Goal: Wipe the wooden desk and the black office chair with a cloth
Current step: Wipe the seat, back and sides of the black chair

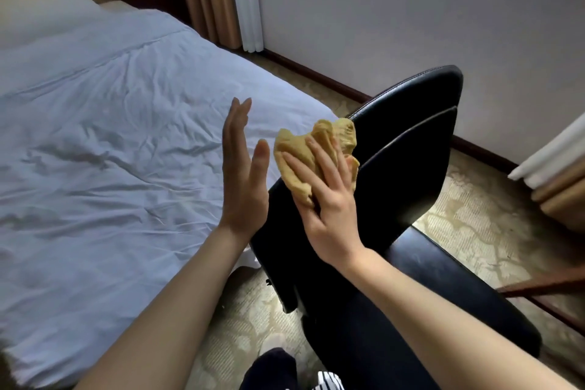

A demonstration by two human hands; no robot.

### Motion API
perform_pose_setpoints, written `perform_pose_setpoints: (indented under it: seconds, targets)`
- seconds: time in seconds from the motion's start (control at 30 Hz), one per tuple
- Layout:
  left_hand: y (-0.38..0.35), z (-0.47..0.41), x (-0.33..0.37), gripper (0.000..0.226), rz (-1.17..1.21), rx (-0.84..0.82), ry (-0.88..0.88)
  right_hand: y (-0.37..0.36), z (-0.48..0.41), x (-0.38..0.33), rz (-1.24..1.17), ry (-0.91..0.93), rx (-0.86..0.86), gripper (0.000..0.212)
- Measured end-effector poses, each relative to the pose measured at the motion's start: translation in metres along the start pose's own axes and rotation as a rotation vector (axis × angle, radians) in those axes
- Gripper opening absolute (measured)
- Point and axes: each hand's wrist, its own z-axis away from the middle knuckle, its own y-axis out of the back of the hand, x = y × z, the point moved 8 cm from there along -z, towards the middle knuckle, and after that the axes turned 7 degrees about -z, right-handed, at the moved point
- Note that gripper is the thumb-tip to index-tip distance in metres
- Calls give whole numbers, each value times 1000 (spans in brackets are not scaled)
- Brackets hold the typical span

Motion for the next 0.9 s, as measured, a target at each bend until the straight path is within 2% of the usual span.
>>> perform_pose_setpoints:
  seconds: [0.07,0.13,0.17,0.23,0.3,0.37,0.5,0.57,0.67,0.8,0.9]
  targets:
    - [7,1,6,41,-42,80,-29,-5,19,-1,-4,106,-35,42]
    - [6,1,12,43,-151,67,-94,-8,37,3,63,243,-117,39]
    - [1,0,15,45,-204,-2,-119,-7,45,8,109,319,-174,37]
    - [-19,2,14,53,-308,-249,-114,1,53,25,213,441,-288,34]
    - [-38,10,8,60,-399,-486,-115,17,54,51,315,460,-347,33]
    - [-46,15,5,65,-458,-595,-146,38,47,78,373,337,-299,33]
    - [-48,17,2,73,-546,-655,-182,88,15,139,190,-255,-3,47]
    - [-52,18,2,73,-567,-668,-191,105,-5,158,124,-426,107,47]
    - [-50,17,-2,74,-560,-660,-168,118,-25,167,159,-514,163,38]
    - [-50,15,-2,72,-500,-637,-153,139,-32,166,158,-512,270,28]
    - [-50,17,-2,67,-496,-625,-152,152,-40,179,146,-669,387,24]
